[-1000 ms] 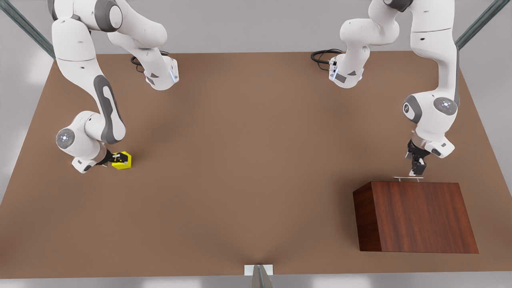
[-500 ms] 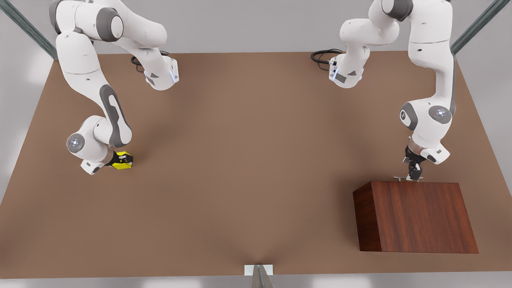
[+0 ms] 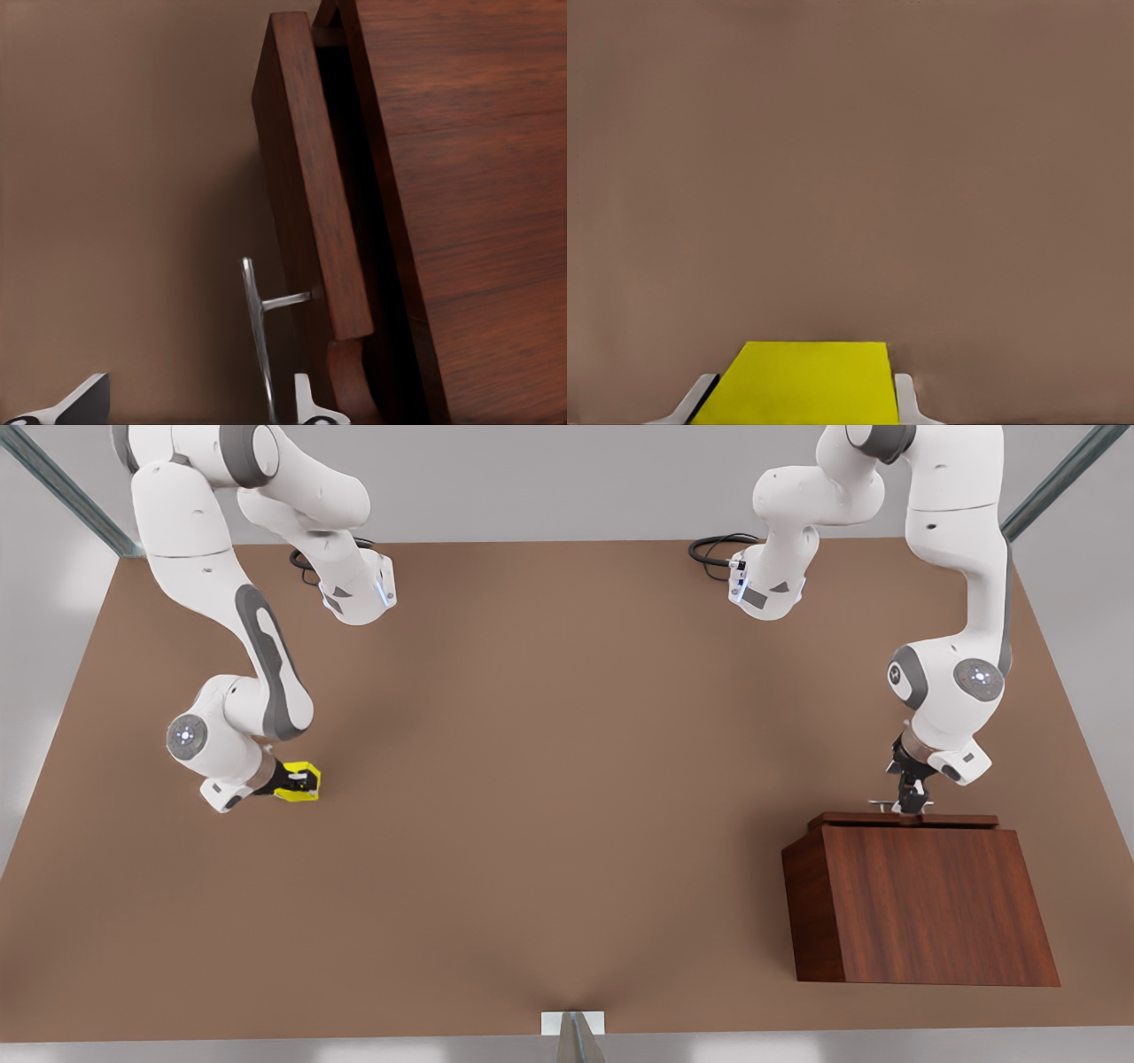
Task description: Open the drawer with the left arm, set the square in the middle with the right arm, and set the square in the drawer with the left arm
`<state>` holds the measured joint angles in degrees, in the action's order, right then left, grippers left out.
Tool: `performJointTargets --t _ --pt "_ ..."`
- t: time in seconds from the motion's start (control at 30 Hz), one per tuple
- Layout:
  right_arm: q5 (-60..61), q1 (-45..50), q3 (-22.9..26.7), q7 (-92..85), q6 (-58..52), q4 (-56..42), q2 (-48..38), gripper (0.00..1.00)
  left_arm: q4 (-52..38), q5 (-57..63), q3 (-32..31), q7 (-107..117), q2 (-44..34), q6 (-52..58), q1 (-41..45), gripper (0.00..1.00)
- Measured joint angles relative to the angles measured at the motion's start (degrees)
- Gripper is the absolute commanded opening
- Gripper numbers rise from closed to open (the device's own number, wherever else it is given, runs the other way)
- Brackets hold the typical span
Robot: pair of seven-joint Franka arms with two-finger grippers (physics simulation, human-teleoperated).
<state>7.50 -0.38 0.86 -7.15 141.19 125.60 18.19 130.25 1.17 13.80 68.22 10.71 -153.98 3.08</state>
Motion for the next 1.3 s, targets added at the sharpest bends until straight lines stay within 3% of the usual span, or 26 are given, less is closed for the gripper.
performJointTargets --t 0.17,0.3,0.43,0.5,0.53,0.63,0.8,0.87,0.97,1.1,1.2,1.3 --pt "3.1 21.1 -0.9 35.5 -0.1 -11.8 4.5 0.61 0.4 0.1 0.1 -0.2 0.0 0.1 -0.1 1.00" --pt "4.7 35.1 -0.7 62.9 -0.2 -32.9 18.9 0.61 1.9 0.1 0.1 -0.5 -1.8 0.6 -0.1 1.00" --pt "4.2 38.7 -0.6 73.5 -1.7 -52.0 32.8 0.63 2.7 0.2 1.0 -1.3 -1.8 0.4 0.2 1.00" --pt "4.2 39.0 -0.6 76.3 -1.2 -53.6 34.9 0.71 2.8 0.2 2.1 -3.3 -1.8 0.4 -0.4 1.00" --pt "4.2 39.1 -0.7 76.7 -1.0 -53.6 35.1 0.84 2.8 0.2 2.2 -3.4 -1.8 0.4 -0.2 1.00" --pt "4.2 41.6 -0.6 80.0 -0.1 -54.5 35.8 0.82 2.8 0.2 2.3 -3.4 -1.9 0.6 -0.3 1.00" --pt "4.3 46.9 -0.6 89.3 0.1 -64.1 39.3 0.84 6.5 0.1 2.3 -3.5 -5.4 1.8 -0.1 1.00" --pt "4.2 47.1 -0.4 89.1 0.1 -64.2 39.5 1.00 7.0 0.1 2.3 -3.4 -6.0 2.7 -0.2 1.00" --pt "3.5 46.8 0.3 84.6 -0.9 -57.0 33.2 1.00 7.8 0.2 2.3 -3.4 -6.7 2.9 -0.3 1.00" --pt "2.5 43.4 6.7 67.9 -4.0 -33.1 9.9 1.00 8.0 0.2 2.3 -3.4 -7.6 4.2 -0.1 1.00" --pt "0.5 28.7 6.8 37.8 -21.2 -30.1 -0.2 1.00 8.8 0.2 2.3 -4.1 -9.2 5.4 -0.1 1.00" --pt "-4.8 15.1 6.3 17.9 -26.1 -24.5 -9.4 1.00 9.9 1.2 3.4 -4.2 -9.3 5.1 0.7 1.00"
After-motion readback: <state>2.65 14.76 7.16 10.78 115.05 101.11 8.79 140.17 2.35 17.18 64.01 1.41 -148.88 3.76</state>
